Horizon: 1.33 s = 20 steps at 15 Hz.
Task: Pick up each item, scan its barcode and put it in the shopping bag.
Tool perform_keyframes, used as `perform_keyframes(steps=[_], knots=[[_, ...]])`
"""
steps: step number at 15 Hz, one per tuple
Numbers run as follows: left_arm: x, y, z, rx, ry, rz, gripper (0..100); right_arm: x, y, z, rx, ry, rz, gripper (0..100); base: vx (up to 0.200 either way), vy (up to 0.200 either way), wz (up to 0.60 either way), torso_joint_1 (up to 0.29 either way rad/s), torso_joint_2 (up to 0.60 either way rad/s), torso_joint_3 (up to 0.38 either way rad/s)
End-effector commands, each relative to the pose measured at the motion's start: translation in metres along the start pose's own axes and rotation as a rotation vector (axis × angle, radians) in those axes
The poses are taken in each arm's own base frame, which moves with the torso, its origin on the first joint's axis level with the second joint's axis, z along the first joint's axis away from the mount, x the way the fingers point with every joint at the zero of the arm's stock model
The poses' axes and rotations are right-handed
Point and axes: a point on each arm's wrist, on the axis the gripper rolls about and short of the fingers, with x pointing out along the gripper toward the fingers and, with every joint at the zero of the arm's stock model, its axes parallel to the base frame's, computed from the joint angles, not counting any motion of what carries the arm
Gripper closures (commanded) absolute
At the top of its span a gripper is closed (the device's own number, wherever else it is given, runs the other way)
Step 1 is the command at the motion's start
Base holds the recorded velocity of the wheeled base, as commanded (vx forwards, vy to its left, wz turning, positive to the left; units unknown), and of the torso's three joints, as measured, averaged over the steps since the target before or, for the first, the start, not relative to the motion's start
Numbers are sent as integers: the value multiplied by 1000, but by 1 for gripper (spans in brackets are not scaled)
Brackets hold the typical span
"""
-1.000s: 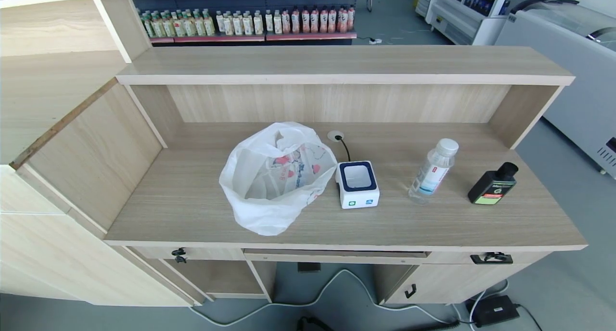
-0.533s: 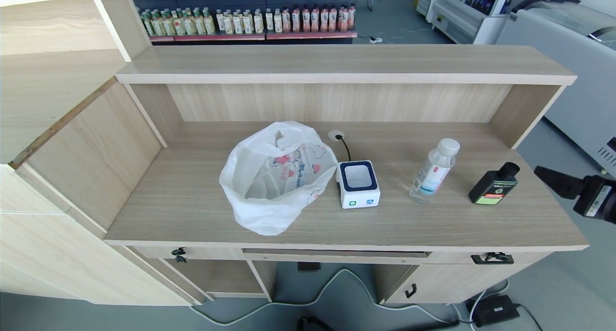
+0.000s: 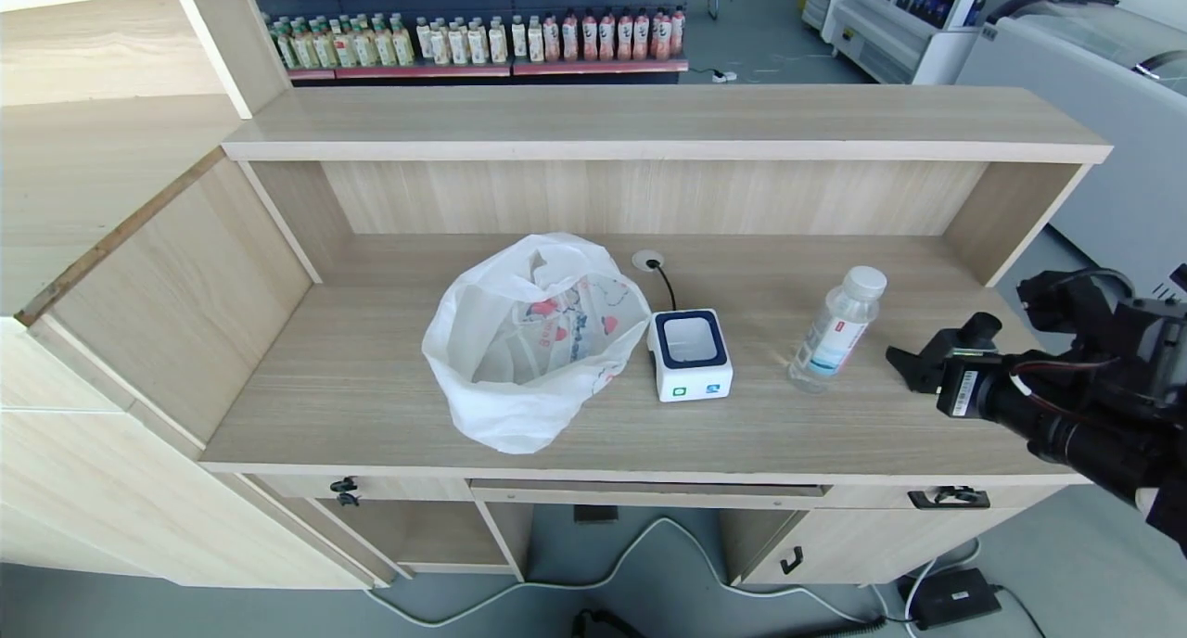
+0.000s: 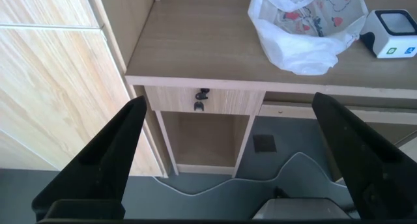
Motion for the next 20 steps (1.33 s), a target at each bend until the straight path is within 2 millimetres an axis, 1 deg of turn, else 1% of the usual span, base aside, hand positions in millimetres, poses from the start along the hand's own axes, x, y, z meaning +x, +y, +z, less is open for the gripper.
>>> perform_keyframes(steps=[1,2,3,6,10,17,20], knots=[[0,0,0,0,-2,0,0,16,7,-15,-10,41,10,0,0,0,0,0,0,0],[0,0,0,0,-2,0,0,18,6,-17,-14,41,2,0,0,0,0,0,0,0],[0,0,0,0,-2,0,0,23,6,-23,-26,41,-16,0,0,0,0,0,0,0],[0,0,0,0,-2,0,0,31,6,-28,-42,20,-21,0,0,0,0,0,0,0],[0,0,0,0,-2,0,0,44,8,-27,-37,-26,-15,0,0,0,0,0,0,0],[0,0,0,0,-2,0,0,80,13,-22,-32,-62,-10,0,0,0,0,0,0,0],[0,0,0,0,-2,0,0,91,16,-26,-35,-62,-2,0,0,0,0,0,0,0]])
